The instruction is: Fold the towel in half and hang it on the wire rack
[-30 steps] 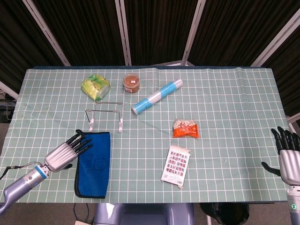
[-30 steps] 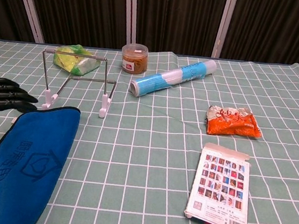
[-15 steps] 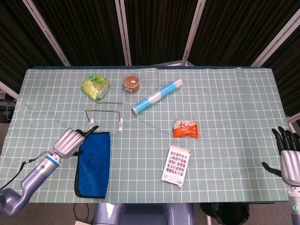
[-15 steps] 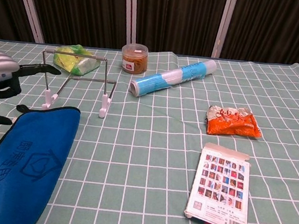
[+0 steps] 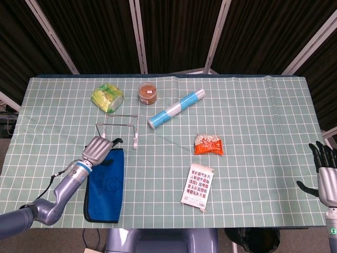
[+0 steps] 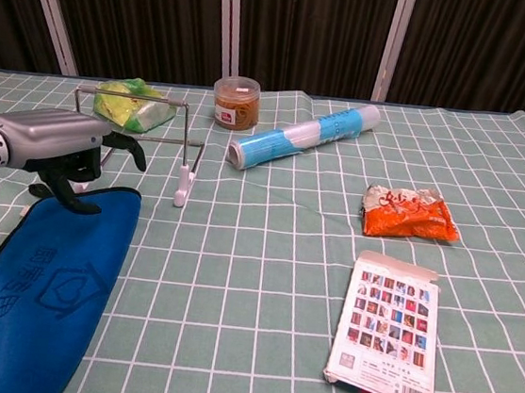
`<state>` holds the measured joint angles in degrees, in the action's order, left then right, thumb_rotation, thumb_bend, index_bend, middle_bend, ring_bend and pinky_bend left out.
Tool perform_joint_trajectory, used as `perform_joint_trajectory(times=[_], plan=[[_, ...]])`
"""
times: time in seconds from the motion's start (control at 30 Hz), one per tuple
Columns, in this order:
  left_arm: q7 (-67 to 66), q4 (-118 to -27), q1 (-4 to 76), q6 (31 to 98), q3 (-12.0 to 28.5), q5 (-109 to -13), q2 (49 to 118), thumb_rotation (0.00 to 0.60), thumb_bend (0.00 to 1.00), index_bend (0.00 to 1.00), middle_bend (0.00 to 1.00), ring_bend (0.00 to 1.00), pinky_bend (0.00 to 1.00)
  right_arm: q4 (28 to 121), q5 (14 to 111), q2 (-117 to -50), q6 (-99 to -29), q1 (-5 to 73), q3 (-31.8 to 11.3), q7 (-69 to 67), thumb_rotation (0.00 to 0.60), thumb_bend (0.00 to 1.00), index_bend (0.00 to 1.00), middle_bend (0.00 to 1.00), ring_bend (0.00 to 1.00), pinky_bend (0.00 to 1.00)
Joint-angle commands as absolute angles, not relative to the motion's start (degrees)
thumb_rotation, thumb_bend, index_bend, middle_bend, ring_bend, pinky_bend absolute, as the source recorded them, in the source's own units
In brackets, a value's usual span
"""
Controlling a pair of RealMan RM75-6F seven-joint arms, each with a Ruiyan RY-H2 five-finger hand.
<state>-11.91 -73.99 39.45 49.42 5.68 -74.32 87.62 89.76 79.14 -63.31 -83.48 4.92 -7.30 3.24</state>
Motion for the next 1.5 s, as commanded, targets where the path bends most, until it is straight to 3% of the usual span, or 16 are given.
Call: perform_joint_trajectory(times=[0.03,0.73,1.5], plan=[[-12.3,-73.2,39.8,48.8,5.9,-73.4,88.4,0.6,0.37,0.31,0.95,0.92,1.0,89.7,79.0,-63.3,-83.3,5.0,-7.3,3.2,0.6,0.0,0.0,0.0,0.0,0.0],[-21.3,-71.5,40.8,44.6,7.8,-56.5,90.6,0.6,0.38,0.35,0.95,0.92,1.0,89.4,78.4,-63.3,-82.5,5.3,-7.4,2.8,0.6,0.0,0.0,0.0,0.0,0.0],[-19.7,-70.8,41.0,44.9,6.4,-56.4,91.0,0.6,0.38,0.42,0.95,0.92,1.0,89.3,78.3,-63.5,-82.0,5.5,-7.3,3.1,0.6,0.0,0.0,0.0,0.0,0.0]])
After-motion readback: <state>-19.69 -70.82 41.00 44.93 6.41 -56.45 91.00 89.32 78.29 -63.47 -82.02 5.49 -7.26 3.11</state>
